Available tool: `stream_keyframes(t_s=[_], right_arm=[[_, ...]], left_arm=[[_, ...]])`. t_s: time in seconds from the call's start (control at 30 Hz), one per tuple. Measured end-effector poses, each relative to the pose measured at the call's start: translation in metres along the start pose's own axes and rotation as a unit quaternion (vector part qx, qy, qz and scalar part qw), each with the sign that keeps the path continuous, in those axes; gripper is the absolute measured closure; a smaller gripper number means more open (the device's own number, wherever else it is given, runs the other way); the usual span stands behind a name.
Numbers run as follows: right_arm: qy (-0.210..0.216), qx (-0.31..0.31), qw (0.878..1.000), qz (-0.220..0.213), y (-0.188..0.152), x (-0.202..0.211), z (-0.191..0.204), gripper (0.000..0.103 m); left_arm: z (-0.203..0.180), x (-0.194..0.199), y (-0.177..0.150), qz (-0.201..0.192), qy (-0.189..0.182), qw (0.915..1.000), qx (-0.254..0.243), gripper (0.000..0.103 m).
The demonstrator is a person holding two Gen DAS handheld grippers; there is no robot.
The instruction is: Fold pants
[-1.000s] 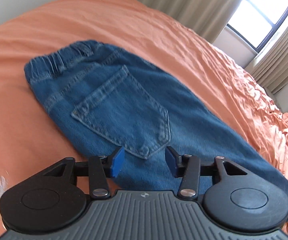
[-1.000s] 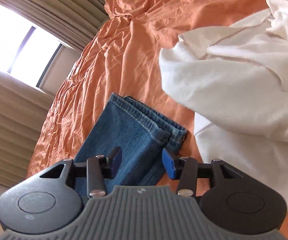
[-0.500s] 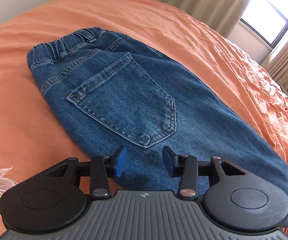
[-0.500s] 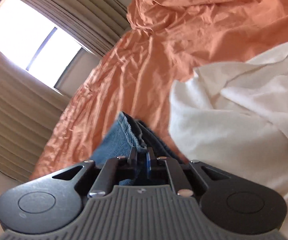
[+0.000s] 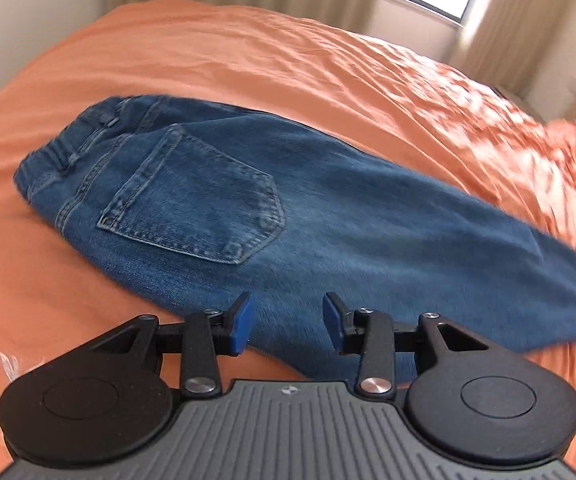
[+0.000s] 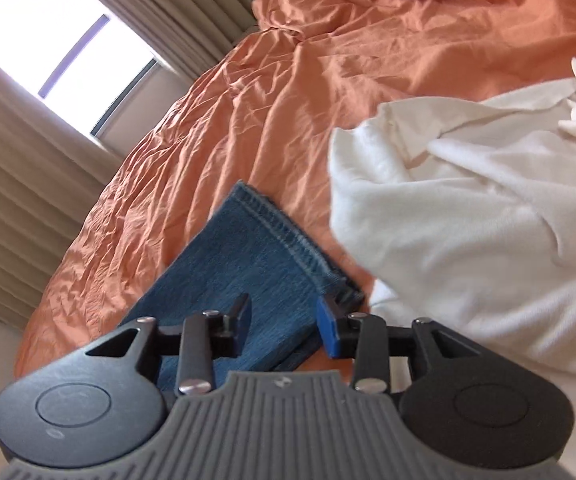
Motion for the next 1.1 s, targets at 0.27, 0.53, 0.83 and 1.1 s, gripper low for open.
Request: stream_keyframes(t_s=[0.27,0.53,0.83,1.1], right_arm=[[0.097,0.116,0.985,0.078,-0.076,-0.002,0.147,0.068],[0.140,0.249,0.946,0.152,-0.198,-0.028,0.280,0.068],[0.173,0.427,0.871,0.172,-0.296,-0.045,0.376,0.068],[0.200,0.587,0.774,0.126,-0.335,-0.062,0.452,0.061]], left_arm=[[-0.031,0.001,-0.060,0.037,-0.023,0.9860,-0.161,0.055],[-0.046,-0.033,-0.085,-0.018,-0.010,0.9801,-0.198,0.035],[-0.033,-0.029,-0.060,-0.090,-0.074,0.9797,-0.163,0.088],[-0.015,-0.026,-0.045,-0.074,-0.141,0.9779,-0.135,0.095]])
Point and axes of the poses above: each gripper's, at about its wrist camera, not at the fingertips, and x roughly against the way its jaws point, z to its left, y to its top, the point moved 3 cm from there along -x, roughly the way its jaws point, and after that the axes turned 7 degrees about x, right-handed, at the moved point
